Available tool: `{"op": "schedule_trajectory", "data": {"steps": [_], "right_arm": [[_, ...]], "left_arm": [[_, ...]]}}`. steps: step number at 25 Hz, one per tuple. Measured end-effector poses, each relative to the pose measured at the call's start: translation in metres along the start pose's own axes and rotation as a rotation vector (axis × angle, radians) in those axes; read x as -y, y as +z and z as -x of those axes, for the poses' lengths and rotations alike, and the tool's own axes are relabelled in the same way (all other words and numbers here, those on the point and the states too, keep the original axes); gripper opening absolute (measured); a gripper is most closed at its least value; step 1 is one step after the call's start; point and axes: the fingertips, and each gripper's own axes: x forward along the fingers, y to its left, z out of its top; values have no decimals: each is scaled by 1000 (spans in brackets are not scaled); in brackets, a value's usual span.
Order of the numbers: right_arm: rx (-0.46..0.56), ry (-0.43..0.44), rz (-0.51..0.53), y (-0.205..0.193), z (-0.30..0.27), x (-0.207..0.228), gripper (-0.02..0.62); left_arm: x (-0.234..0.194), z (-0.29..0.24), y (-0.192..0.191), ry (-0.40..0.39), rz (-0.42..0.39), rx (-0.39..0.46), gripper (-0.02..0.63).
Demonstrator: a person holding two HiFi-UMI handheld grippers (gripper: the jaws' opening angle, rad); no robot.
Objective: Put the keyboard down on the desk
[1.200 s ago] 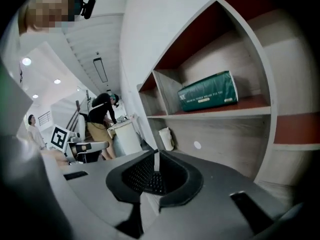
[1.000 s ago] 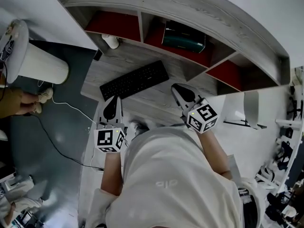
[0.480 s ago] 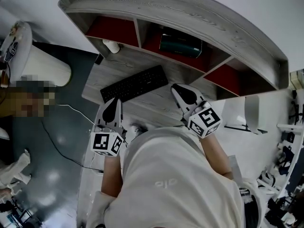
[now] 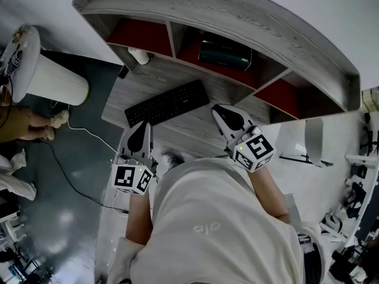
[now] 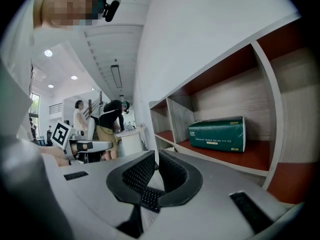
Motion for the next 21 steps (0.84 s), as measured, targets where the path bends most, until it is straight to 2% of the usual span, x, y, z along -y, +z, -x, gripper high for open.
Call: {"op": "schedule_trajectory", "data": {"steps": [21], "right_arm": [[-39,-3,-20,-14,7,-10,51]], "left_arm": [[1,13,-20,6,45,-49,18]]}}
